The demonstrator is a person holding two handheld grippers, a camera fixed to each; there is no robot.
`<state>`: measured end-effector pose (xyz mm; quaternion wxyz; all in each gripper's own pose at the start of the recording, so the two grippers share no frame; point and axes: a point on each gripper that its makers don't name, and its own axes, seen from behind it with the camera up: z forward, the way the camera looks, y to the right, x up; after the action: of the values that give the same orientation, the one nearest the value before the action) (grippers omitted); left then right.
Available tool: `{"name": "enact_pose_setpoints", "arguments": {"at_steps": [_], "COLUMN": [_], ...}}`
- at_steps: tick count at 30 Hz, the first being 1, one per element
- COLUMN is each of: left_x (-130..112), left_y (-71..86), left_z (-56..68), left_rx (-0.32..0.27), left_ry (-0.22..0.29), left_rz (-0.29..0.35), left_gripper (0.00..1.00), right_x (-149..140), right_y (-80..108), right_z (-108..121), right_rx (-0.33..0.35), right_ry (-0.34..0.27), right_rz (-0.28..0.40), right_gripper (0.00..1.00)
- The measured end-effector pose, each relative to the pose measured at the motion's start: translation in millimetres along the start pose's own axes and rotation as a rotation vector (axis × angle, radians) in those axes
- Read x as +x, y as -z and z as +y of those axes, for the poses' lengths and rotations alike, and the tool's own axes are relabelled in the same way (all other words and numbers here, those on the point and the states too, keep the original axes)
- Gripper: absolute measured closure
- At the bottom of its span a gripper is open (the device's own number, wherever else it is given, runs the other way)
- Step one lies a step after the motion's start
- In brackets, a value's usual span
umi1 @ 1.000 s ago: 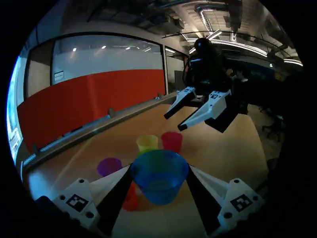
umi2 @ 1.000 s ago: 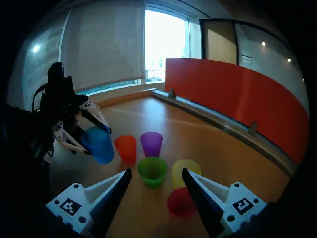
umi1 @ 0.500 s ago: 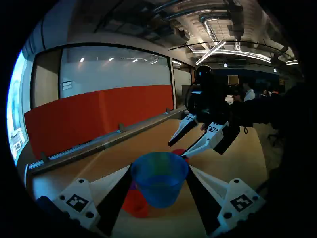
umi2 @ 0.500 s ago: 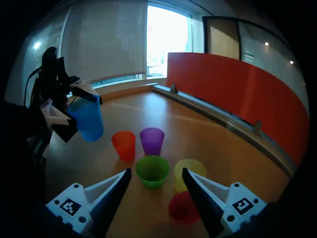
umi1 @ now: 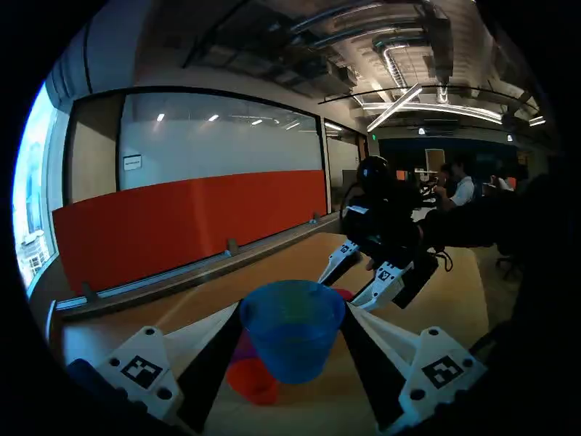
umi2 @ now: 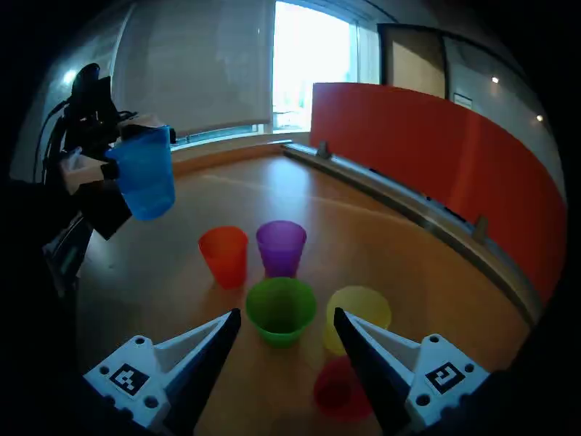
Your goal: Pour water
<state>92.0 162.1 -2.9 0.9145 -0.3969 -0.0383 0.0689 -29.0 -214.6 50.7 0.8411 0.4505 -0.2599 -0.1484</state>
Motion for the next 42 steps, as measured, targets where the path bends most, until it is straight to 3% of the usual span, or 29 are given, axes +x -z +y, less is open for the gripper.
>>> {"name": "enact_pose_setpoints", "arguments": {"at_steps": [14, 42], "left_x": [0, -12], "left_y": [6.5, 7.6], "left_z": [-11.2, -17.5], "left_rx": [0.026, 0.033], "left_ry": [0.013, 0.023], "left_rz": [-0.007, -0.026], "left_gripper": [0.11, 0.11], "right_x": [-18, -22], "right_y": [-16.2, -45.1], "right_z": [0, -5], "right_rx": [0.012, 0.031], "right_ry": [0.000, 0.040], "right_rz": [-0.048, -0.084], "right_gripper": [0.01, 0.01]}}
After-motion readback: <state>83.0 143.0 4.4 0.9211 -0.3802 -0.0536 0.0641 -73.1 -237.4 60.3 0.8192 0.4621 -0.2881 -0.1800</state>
